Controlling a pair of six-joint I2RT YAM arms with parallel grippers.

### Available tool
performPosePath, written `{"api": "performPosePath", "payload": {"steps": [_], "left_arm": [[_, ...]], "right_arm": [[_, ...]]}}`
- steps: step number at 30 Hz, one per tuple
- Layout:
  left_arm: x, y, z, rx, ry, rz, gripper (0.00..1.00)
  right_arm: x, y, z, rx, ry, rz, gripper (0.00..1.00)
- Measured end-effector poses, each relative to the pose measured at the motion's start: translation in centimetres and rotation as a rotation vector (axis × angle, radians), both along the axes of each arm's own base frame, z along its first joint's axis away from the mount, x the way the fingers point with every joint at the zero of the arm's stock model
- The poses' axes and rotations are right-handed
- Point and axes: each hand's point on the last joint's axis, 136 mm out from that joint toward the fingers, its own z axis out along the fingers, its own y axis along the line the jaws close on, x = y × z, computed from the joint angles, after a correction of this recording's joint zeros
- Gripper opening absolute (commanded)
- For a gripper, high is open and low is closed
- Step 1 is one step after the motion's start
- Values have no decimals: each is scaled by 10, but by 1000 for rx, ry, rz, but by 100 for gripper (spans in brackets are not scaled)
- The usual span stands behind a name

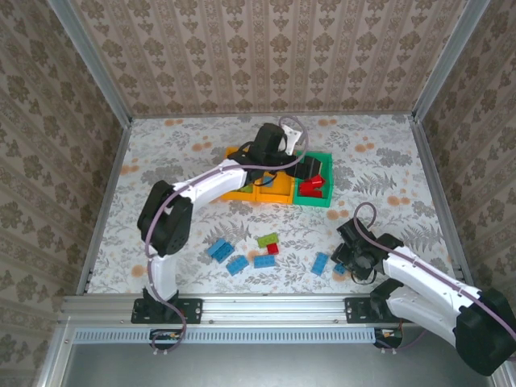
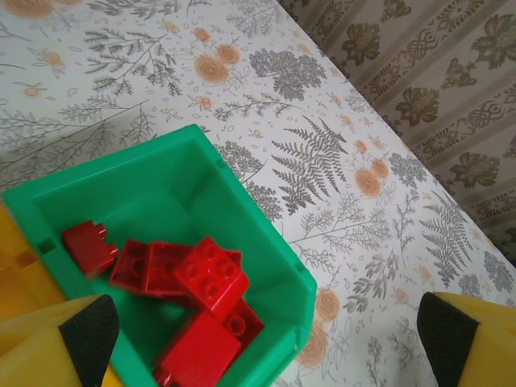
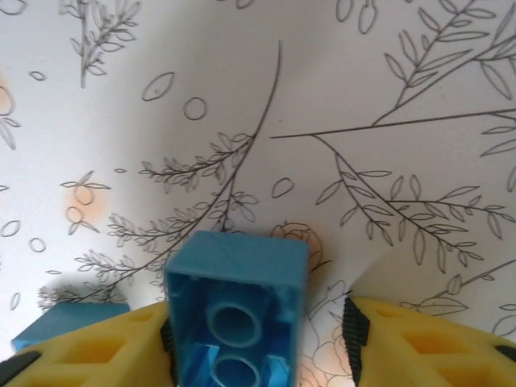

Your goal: Sort the legos into containers by color

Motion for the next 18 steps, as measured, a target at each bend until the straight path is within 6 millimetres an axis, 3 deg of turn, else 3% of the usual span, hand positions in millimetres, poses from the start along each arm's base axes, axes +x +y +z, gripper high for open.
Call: {"api": "performPosePath", "payload": {"steps": [5, 10, 14, 18], "left_arm": [[-13, 23, -4, 41, -24, 25, 100], [-26, 47, -24, 113, -24, 51, 100], [-35, 70, -34, 179, -41, 80, 100], [-44, 94, -40, 245, -63, 114, 100]], "right_arm": [[0, -2, 1, -19, 3, 12, 32], [18, 6, 16, -11, -52, 41, 29], [60, 30, 55, 38, -182, 86, 30], [116, 71, 96, 105, -318, 183, 32]]}}
